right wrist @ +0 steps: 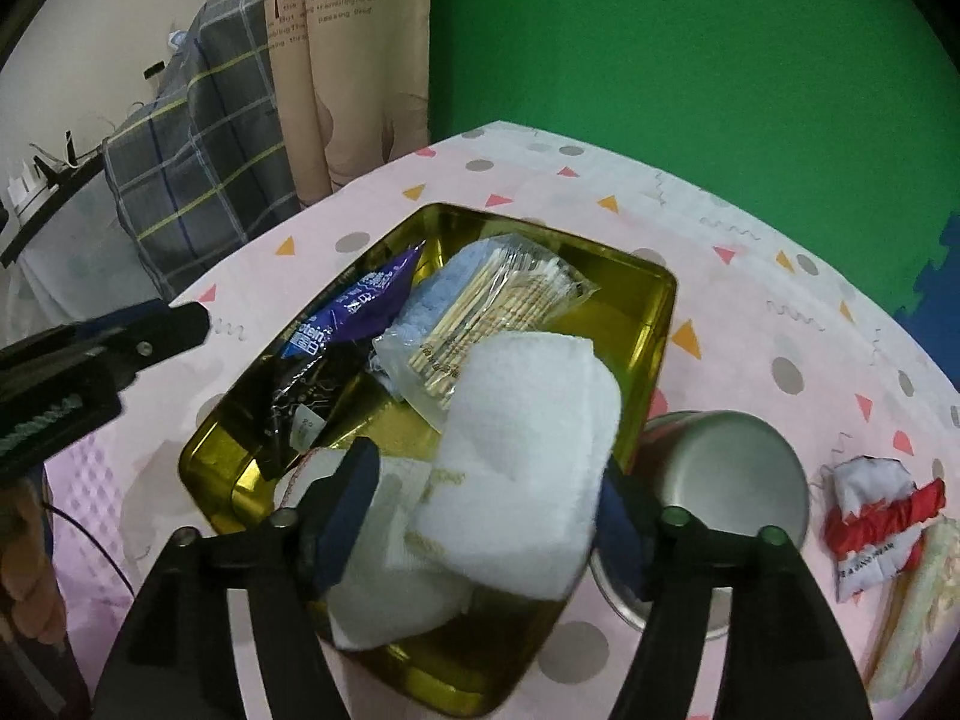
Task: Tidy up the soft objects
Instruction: 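Carry the white terry cloth with the right tool and release it in the tray, then grasp the green-pink striped towel with the right tool while the left tool grasps the yellow sock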
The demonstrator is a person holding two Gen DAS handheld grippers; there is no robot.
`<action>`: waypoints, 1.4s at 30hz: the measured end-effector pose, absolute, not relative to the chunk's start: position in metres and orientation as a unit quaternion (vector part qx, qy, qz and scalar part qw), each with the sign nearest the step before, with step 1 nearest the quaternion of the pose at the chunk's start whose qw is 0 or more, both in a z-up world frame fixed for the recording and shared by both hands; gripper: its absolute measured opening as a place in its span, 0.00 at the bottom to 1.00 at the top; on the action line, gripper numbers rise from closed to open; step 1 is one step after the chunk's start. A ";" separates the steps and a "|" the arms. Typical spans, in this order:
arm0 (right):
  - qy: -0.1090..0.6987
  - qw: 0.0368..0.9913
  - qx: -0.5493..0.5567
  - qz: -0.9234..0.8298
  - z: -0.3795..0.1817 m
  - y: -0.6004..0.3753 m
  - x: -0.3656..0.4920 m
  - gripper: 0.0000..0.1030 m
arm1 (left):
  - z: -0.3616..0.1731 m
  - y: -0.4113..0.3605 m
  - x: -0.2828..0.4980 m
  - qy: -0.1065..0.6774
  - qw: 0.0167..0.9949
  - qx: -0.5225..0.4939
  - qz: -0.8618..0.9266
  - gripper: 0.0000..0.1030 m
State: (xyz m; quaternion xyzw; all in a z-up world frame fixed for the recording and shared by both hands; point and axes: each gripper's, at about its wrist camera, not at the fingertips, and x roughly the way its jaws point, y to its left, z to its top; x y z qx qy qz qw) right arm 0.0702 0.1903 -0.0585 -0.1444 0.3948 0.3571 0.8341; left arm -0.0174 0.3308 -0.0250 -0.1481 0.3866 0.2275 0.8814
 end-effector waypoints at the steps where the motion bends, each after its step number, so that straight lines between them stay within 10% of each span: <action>1: 0.392 0.836 -0.140 0.357 -0.055 0.185 0.068 0.75 | -0.025 0.330 -0.018 0.386 0.882 -0.147 0.228 0.35; 42: 0.449 0.877 -0.103 0.141 -0.101 -0.086 0.159 0.74 | -0.030 0.191 -0.001 0.428 0.900 0.009 0.075 0.35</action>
